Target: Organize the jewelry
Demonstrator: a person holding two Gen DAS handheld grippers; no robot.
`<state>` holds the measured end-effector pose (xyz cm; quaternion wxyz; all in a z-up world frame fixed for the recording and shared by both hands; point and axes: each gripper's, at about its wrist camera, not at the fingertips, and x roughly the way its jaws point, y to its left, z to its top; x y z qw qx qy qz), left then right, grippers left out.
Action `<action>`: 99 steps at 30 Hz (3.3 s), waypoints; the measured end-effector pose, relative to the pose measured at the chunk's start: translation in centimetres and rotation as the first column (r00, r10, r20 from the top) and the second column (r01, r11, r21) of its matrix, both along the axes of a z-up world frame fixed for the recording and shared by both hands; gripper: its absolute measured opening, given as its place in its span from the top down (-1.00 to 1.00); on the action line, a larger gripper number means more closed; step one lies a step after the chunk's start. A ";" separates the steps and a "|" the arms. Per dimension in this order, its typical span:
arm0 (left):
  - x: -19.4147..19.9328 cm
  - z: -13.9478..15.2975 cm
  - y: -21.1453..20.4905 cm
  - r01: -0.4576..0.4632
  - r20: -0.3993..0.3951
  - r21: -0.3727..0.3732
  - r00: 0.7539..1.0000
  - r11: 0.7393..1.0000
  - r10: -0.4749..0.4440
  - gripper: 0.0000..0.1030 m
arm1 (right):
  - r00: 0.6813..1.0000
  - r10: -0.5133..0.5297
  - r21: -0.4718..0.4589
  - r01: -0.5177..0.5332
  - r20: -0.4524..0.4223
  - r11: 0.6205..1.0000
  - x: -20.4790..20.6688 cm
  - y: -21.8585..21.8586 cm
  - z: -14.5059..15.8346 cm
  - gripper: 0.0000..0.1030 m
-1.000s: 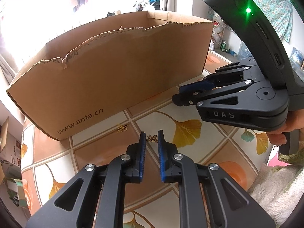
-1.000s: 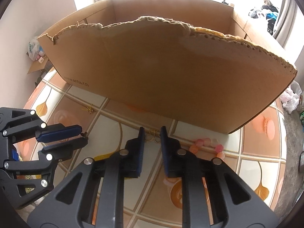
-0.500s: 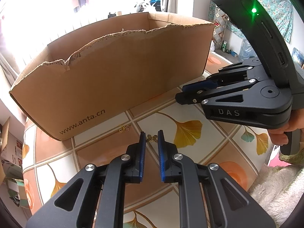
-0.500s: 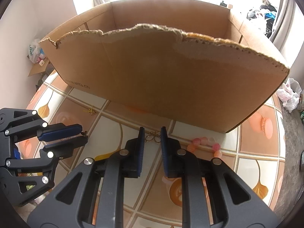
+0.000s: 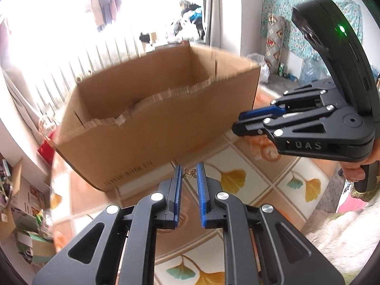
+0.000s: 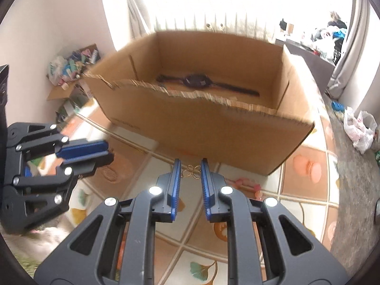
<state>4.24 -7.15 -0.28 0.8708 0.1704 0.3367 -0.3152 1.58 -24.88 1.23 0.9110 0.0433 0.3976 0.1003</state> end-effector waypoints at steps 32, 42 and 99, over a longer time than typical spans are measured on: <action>13.0 2.0 -2.2 -0.052 -0.193 -0.189 0.981 0.981 0.015 0.68 | 0.990 -0.099 0.263 0.071 0.095 0.962 8.0 -7.3 2.8 0.44; 11.1 4.1 1.3 -0.125 -0.153 -0.244 0.984 0.962 0.089 0.48 | 0.961 -0.200 0.273 0.144 0.190 0.951 4.5 -10.5 5.5 0.14; 6.6 -6.6 1.4 -0.348 -0.310 0.197 0.865 0.917 0.395 -0.80 | 0.968 -0.157 0.085 0.176 -0.197 0.981 2.4 -3.4 -7.0 0.31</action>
